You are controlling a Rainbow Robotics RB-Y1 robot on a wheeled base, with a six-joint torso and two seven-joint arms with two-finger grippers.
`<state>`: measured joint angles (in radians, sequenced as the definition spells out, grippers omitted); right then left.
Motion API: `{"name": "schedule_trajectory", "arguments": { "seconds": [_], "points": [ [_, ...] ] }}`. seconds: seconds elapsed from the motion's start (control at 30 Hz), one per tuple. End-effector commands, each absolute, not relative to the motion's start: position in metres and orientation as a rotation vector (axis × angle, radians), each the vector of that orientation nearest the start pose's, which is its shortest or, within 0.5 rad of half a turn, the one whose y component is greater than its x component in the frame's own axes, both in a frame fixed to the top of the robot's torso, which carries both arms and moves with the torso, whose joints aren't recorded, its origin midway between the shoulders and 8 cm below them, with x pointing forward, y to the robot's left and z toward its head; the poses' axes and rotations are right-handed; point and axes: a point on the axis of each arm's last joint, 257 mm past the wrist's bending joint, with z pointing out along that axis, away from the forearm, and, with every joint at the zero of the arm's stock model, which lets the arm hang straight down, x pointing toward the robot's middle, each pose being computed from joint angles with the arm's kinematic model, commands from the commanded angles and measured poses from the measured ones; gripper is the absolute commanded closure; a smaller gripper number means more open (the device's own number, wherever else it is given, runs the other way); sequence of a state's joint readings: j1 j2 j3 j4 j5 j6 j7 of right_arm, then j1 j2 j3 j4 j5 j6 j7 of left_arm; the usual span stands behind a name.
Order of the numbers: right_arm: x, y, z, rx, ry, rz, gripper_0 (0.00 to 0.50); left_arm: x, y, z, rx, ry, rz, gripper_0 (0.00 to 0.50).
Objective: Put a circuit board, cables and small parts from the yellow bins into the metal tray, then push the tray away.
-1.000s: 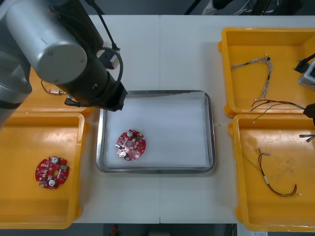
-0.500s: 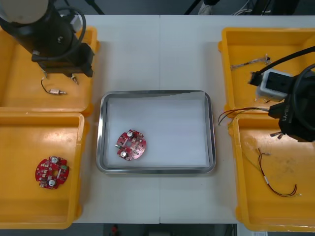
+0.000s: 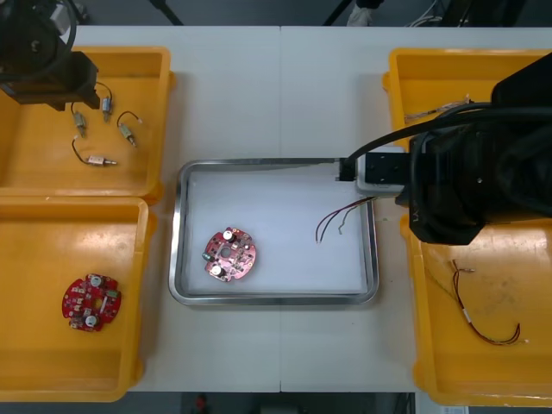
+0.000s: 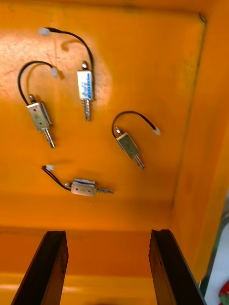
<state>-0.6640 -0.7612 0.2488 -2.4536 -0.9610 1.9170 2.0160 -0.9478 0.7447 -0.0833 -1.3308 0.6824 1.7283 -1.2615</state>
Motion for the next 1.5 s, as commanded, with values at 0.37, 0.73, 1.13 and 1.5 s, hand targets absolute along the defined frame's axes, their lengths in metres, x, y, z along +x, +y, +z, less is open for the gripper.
{"name": "schedule_trajectory", "arguments": {
  "seconds": [0.37, 0.73, 1.13, 1.5],
  "points": [
    [0.380, -0.085, -0.145, -1.930, 1.797, -0.378, 0.500, 0.635, 0.391, -0.058, -0.213, 2.426, -0.007, 0.000],
    [0.380, -0.084, -0.186, -1.979, 1.928, -0.332, 0.500, 0.658, 0.397, -0.098, -0.217, 2.396, 0.047, 0.000],
    [0.395, -0.055, -0.207, -1.934, 1.916, -0.296, 0.500, 0.673, 0.392, -0.142, -0.220, 2.376, 0.064, 0.000],
    [0.416, -0.044, -0.239, -1.919, 1.913, -0.305, 0.500, 0.674, 0.394, -0.165, -0.212, 2.382, 0.094, 0.163]
  ]
}}
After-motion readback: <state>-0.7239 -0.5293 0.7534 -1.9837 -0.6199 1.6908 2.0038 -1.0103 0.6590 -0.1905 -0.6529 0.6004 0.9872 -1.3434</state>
